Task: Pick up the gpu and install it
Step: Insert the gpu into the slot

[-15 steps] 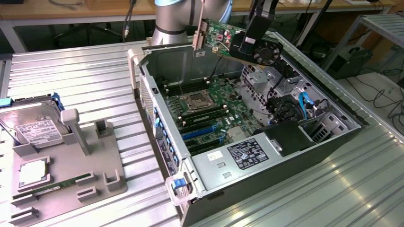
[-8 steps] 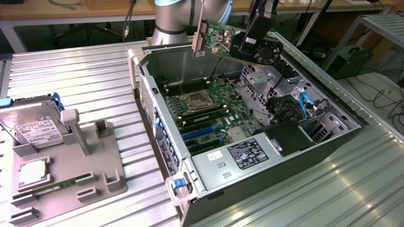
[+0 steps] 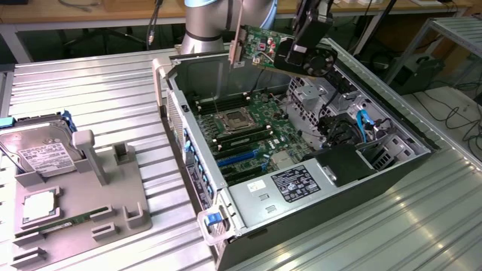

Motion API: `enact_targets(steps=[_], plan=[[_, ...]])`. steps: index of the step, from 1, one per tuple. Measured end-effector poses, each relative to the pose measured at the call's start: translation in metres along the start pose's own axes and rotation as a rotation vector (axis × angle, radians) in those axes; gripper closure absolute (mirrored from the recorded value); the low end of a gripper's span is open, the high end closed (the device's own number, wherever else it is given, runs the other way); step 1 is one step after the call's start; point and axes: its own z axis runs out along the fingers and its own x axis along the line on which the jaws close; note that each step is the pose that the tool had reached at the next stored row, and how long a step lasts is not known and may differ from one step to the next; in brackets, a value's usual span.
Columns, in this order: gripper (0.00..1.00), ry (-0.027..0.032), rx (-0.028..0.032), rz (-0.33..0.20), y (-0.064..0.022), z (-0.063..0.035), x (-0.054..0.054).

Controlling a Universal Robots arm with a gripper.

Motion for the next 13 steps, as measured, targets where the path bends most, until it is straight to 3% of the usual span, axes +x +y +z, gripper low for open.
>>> enact_targets(steps=[13], plan=[[0.73,0.0033,-0.0008,-0.097,0.0000,0.0000,0.0000]])
